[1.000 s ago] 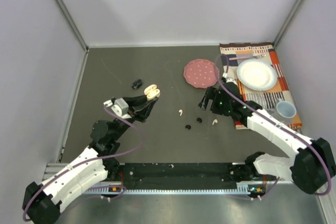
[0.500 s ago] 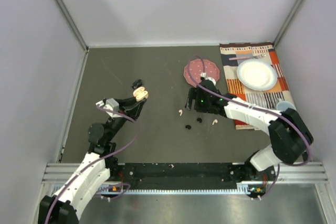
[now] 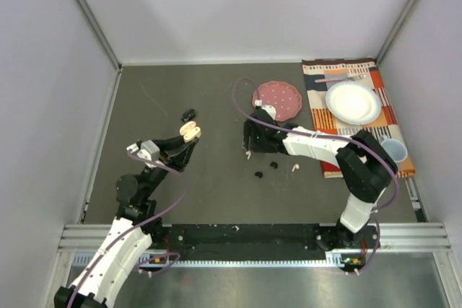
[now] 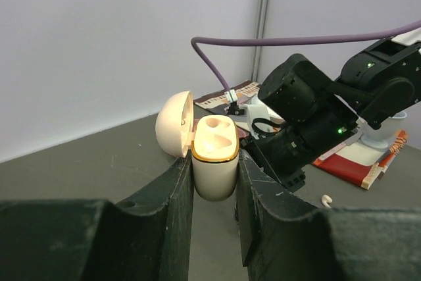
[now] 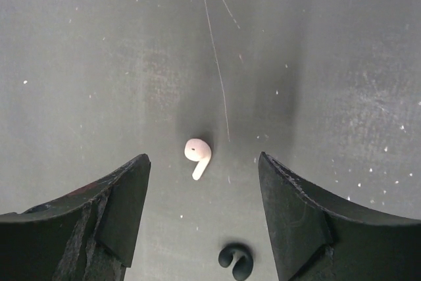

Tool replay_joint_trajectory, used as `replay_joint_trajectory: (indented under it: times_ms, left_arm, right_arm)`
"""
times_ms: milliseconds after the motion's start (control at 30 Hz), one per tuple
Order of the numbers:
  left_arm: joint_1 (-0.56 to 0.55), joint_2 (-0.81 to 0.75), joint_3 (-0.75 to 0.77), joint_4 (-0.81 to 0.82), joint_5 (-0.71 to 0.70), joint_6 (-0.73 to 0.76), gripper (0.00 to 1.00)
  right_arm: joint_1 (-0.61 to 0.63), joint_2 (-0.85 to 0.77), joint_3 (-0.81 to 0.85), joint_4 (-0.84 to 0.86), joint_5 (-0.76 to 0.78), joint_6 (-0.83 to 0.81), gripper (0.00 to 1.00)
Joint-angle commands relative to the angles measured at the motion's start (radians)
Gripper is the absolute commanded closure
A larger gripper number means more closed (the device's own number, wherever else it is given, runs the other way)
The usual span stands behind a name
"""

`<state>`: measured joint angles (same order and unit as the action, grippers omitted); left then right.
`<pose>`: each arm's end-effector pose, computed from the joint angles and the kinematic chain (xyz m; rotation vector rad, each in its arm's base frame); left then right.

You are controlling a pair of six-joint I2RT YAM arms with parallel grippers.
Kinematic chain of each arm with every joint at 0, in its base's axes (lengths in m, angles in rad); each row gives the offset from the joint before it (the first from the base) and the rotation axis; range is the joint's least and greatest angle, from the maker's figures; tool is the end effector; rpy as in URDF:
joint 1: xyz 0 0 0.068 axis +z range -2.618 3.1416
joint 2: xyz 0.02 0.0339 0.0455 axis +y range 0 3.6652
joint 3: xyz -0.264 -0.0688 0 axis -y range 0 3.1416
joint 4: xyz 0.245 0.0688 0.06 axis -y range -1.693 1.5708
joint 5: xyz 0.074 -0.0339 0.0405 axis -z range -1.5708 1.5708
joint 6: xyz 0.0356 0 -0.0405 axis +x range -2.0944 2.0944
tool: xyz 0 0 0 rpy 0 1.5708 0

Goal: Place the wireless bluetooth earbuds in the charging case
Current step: Pick up the right earbud from the center of the board.

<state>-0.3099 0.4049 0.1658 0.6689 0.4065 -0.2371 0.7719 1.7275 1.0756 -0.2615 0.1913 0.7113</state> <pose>0.1163 -0.0520 0.2622 0.4109 1.1355 -0.7121 0.2619 0.2455 0.1871 0.0060 2.5047 0.3996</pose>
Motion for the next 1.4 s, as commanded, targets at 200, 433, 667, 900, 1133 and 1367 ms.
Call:
replay_joint_trajectory:
  times_ms: [200, 433, 667, 900, 1133, 1367]
  left_arm:
    - [0.003, -0.017, 0.038, -0.009, -0.018, 0.013, 1.00]
    - [0.005, 0.005, 0.047, 0.005, 0.002, -0.005, 1.00]
    - [0.005, 0.005, 0.041, 0.006, -0.005, -0.011, 1.00]
    - [0.005, 0.037, 0.043, 0.018, -0.011, -0.013, 1.00]
    - [0.003, 0.011, 0.023, 0.034, -0.058, -0.019, 1.00]
    - [0.005, 0.011, 0.020, 0.038, -0.074, -0.021, 1.00]
  right_arm:
    - [0.050, 0.067, 0.093, -0.028, 0.103, 0.011, 0.39]
    - [0.058, 0.110, 0.127, -0.038, 0.089, 0.010, 0.48]
    - [0.072, 0.133, 0.142, -0.056, 0.112, 0.014, 0.53]
    - [0.073, 0.161, 0.156, -0.065, 0.106, 0.022, 0.53]
    - [0.075, 0.178, 0.165, -0.070, 0.108, 0.034, 0.53]
    - [0.073, 0.179, 0.159, -0.084, 0.122, 0.031, 0.56]
